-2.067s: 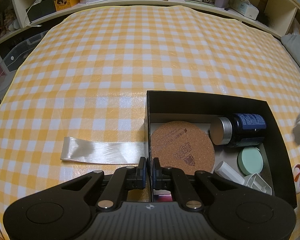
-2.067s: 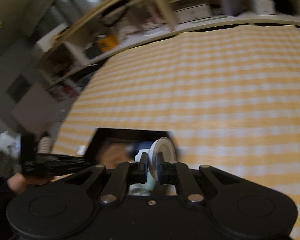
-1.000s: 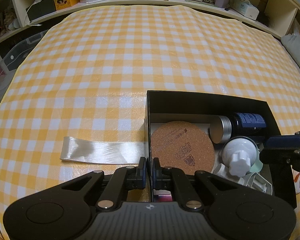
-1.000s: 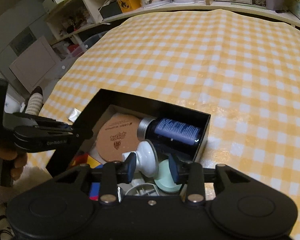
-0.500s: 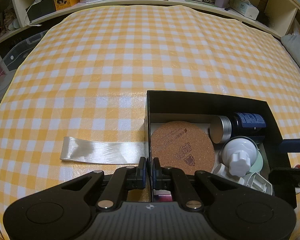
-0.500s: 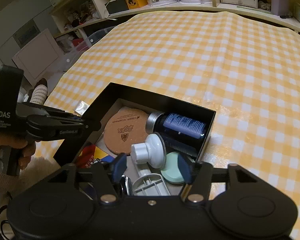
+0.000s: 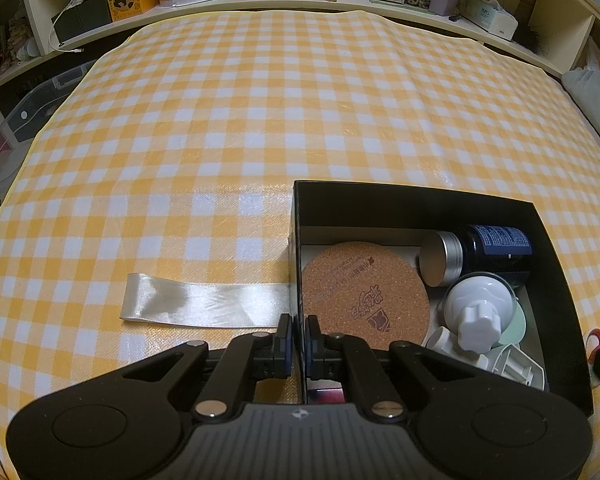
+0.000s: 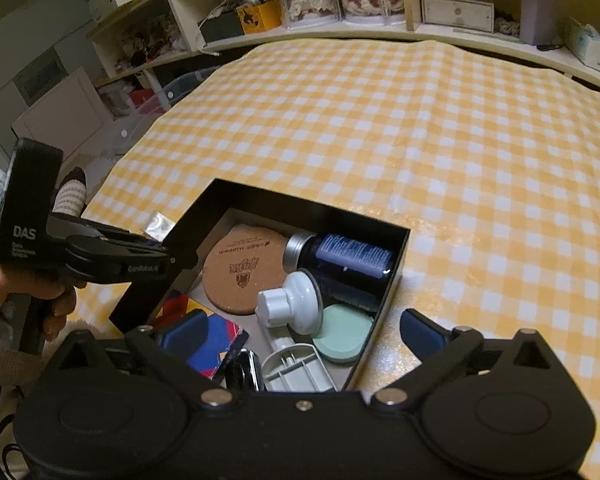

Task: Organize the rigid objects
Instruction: 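Carry the white suction-cup item into the black box and release it, then move the right gripper to the red-handled scissors and grasp them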

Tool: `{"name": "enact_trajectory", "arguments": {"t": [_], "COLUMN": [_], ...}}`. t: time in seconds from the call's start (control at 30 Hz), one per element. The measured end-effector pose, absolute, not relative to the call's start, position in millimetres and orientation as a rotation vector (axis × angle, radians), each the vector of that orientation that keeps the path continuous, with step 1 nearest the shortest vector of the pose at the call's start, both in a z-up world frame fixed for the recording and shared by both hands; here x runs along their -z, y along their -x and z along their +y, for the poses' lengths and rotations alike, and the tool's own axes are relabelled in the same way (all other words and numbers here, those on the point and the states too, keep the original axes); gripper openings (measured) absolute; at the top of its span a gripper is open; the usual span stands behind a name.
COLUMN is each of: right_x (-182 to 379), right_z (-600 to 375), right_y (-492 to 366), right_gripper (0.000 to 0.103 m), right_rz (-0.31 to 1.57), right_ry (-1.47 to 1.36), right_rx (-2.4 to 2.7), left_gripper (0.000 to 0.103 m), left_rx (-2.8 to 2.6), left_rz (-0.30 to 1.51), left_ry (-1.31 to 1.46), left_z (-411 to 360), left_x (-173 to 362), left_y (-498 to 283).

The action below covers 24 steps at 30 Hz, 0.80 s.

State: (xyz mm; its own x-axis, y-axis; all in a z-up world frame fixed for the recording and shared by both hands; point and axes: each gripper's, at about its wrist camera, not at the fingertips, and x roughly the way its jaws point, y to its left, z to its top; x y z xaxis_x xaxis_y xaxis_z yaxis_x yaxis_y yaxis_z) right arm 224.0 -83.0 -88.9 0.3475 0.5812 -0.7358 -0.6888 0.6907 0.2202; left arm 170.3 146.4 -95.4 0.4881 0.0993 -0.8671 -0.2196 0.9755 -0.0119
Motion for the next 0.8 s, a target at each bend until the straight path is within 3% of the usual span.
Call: {"name": "enact_trajectory", "arguments": {"t": [0.43, 0.8], "right_x": [58.0, 73.9], "right_z": [-140.0, -184.6], "right_y": [-219.5, -226.3], "right_gripper": [0.103, 0.103], "right_rz": [0.742, 0.700], "right_ry": [0.161, 0.291], "right_rx": [-0.740, -0.680], "left_gripper": [0.006, 0.007], "left_rx": [-0.194, -0.194], "left_rz": [1.044, 1.044], "left_ry": [0.127, 0.127], "left_z": [146.7, 146.8], "left_x": [94.7, 95.6], "left_y": [-170.6, -170.0]}}
